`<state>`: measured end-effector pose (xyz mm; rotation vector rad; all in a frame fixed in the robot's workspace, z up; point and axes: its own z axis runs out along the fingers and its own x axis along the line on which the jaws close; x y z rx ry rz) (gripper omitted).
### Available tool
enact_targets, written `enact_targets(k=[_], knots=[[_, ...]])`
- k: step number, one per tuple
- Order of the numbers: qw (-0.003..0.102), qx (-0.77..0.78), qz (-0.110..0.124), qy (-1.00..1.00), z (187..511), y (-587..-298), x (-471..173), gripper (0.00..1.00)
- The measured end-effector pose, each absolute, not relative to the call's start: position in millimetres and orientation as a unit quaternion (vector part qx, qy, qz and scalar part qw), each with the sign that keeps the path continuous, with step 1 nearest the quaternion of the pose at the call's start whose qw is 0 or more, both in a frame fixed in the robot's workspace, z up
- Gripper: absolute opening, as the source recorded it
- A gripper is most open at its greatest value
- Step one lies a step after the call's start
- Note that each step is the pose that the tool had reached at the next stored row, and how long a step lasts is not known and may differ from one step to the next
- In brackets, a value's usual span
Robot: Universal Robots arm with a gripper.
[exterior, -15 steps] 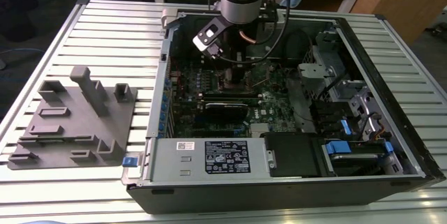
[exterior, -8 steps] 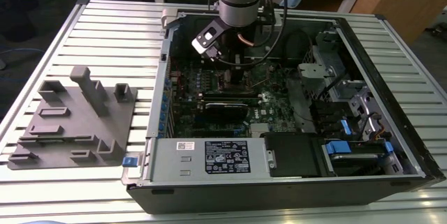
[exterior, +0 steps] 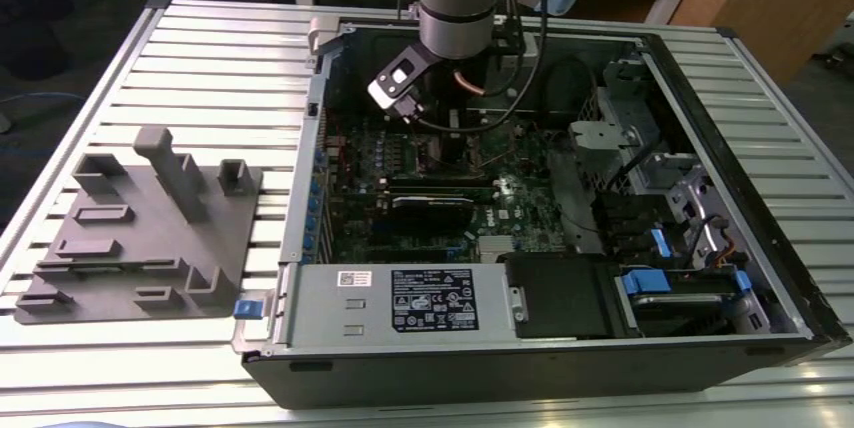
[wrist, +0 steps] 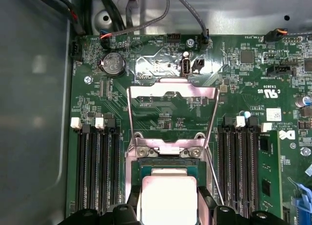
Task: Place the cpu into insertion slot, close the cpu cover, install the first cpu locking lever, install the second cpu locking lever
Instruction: 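Place the cpu into insertion slot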
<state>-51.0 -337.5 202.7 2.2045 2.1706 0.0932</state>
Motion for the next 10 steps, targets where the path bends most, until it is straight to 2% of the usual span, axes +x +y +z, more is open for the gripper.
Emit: enact_targets(k=[10], knots=[[0.023,0.718,0.030,0.695,197.2,-337.5,-50.9,0.54]])
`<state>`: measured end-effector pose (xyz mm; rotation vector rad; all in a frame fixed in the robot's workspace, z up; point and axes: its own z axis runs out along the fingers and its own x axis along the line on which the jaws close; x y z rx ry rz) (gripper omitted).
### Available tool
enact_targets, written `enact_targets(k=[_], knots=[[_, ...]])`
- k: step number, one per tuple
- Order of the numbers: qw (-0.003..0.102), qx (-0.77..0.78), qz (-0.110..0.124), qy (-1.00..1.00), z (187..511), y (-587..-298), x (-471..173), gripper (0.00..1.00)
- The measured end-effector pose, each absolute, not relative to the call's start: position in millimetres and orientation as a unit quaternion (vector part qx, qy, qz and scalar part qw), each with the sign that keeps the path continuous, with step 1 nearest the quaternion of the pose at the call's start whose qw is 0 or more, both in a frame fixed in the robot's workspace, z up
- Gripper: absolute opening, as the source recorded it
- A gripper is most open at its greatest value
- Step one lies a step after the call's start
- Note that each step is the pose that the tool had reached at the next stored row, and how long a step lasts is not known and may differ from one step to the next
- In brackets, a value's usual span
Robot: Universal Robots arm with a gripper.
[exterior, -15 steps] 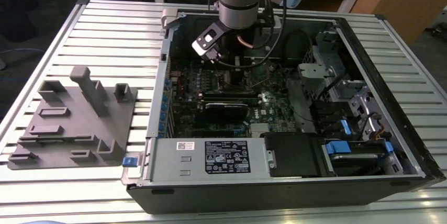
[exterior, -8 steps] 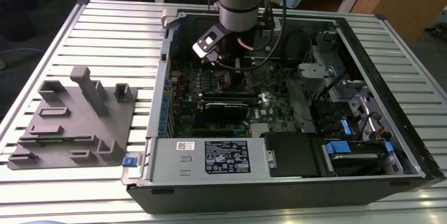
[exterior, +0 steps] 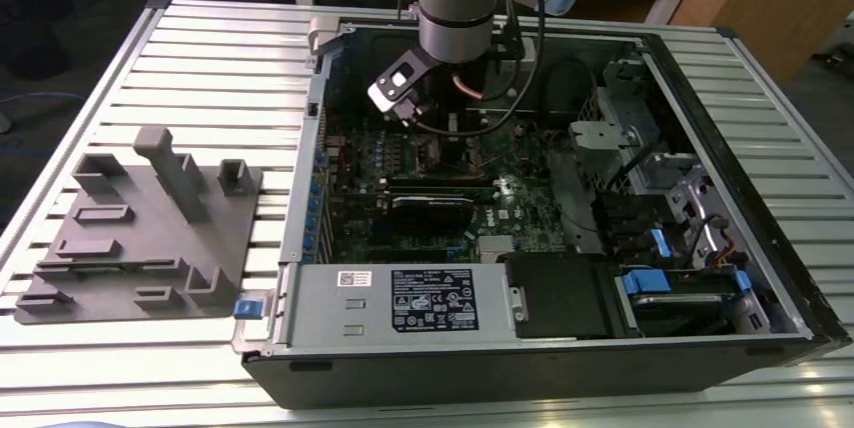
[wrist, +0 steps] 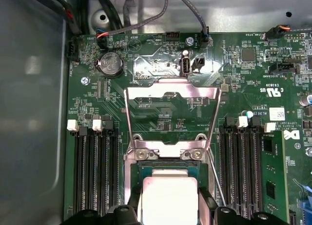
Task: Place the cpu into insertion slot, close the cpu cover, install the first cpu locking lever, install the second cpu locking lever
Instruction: 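Place the cpu into insertion slot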
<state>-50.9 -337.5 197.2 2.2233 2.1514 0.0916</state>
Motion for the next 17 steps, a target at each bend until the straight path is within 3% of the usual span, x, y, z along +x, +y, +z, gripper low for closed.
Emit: enact_targets(k=[17], knots=[[0.024,0.719,0.029,0.694,195.4,-337.5,-49.5,0.54]])
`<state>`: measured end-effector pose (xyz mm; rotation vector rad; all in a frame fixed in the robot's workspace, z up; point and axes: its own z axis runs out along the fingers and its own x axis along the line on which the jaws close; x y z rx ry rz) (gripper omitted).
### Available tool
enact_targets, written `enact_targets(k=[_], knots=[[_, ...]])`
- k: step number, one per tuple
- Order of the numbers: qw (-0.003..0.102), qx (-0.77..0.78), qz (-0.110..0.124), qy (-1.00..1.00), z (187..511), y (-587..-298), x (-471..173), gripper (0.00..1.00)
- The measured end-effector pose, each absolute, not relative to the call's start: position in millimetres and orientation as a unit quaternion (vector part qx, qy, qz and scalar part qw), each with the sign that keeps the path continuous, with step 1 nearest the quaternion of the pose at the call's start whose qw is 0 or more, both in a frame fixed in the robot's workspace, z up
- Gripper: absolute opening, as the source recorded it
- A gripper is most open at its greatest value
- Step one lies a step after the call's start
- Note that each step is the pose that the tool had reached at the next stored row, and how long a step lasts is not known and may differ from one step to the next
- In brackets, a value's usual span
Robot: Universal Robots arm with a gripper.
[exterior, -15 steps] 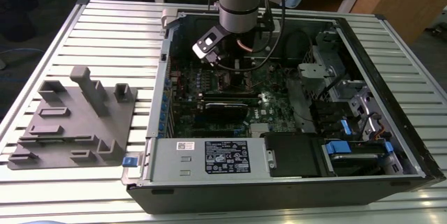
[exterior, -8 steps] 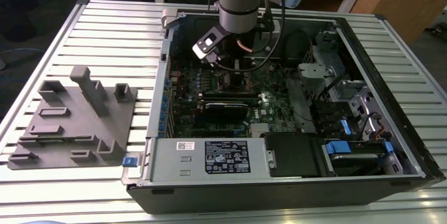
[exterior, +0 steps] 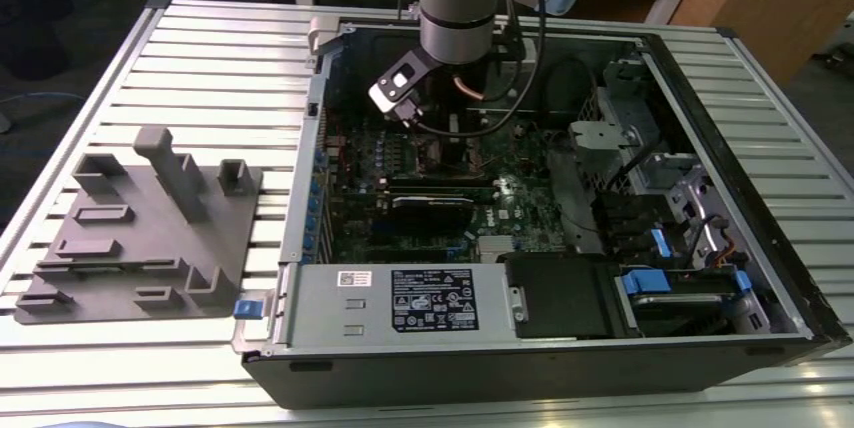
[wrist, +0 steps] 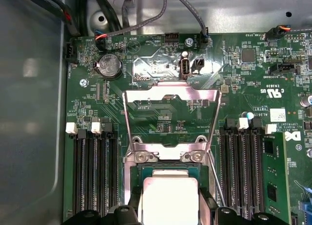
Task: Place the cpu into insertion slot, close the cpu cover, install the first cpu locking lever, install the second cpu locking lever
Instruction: 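Place the cpu into insertion slot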
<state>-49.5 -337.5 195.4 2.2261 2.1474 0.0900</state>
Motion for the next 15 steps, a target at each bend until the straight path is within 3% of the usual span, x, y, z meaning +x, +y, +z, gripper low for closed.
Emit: enact_targets(k=[15], knots=[[0.024,0.719,0.029,0.694,196.9,-337.5,-49.5,0.54]])
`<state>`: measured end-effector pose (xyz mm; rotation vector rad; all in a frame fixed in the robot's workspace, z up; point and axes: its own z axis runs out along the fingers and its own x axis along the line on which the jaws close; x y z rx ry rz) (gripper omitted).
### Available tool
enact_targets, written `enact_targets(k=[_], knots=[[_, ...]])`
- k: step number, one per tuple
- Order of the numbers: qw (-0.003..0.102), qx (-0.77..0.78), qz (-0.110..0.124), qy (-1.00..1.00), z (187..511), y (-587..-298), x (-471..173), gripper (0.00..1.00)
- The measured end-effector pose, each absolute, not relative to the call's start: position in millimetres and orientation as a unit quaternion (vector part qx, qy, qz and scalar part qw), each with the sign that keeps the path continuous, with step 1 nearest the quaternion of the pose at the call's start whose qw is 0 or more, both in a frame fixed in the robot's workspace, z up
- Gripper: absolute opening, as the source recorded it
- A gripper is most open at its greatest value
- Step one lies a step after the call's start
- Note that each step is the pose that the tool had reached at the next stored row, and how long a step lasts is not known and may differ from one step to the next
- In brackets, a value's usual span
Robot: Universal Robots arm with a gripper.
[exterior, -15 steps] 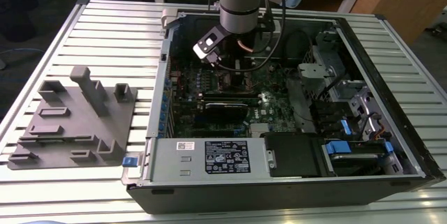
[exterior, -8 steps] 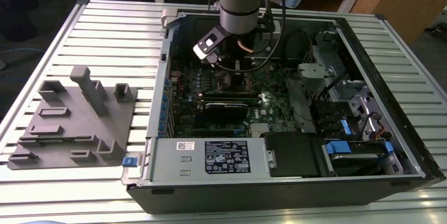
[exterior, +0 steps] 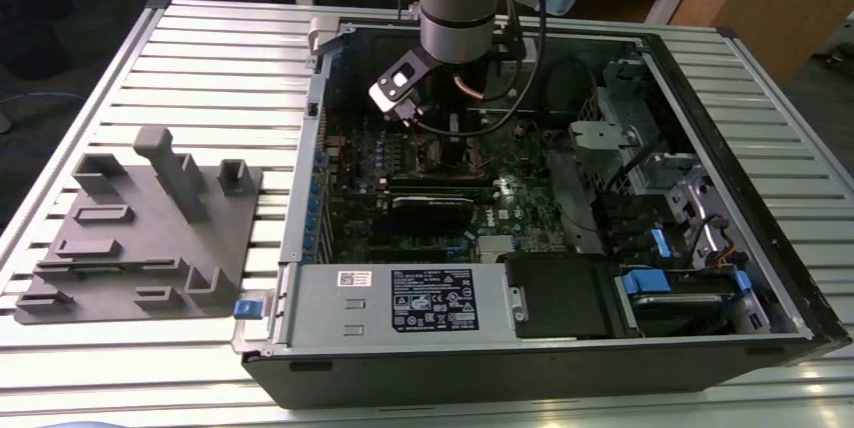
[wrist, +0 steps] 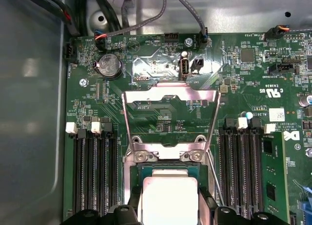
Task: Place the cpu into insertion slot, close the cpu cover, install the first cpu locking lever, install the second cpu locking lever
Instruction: 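Place the cpu into insertion slot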
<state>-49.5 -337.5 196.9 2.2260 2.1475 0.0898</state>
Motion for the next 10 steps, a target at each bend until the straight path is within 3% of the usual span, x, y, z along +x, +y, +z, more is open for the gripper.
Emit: enact_targets(k=[4,10], knots=[[0.016,0.719,0.036,0.694,197.0,-337.5,-49.5,0.54],[0.017,0.719,0.035,0.693,197.0,-337.7,-49.7,0.54]])
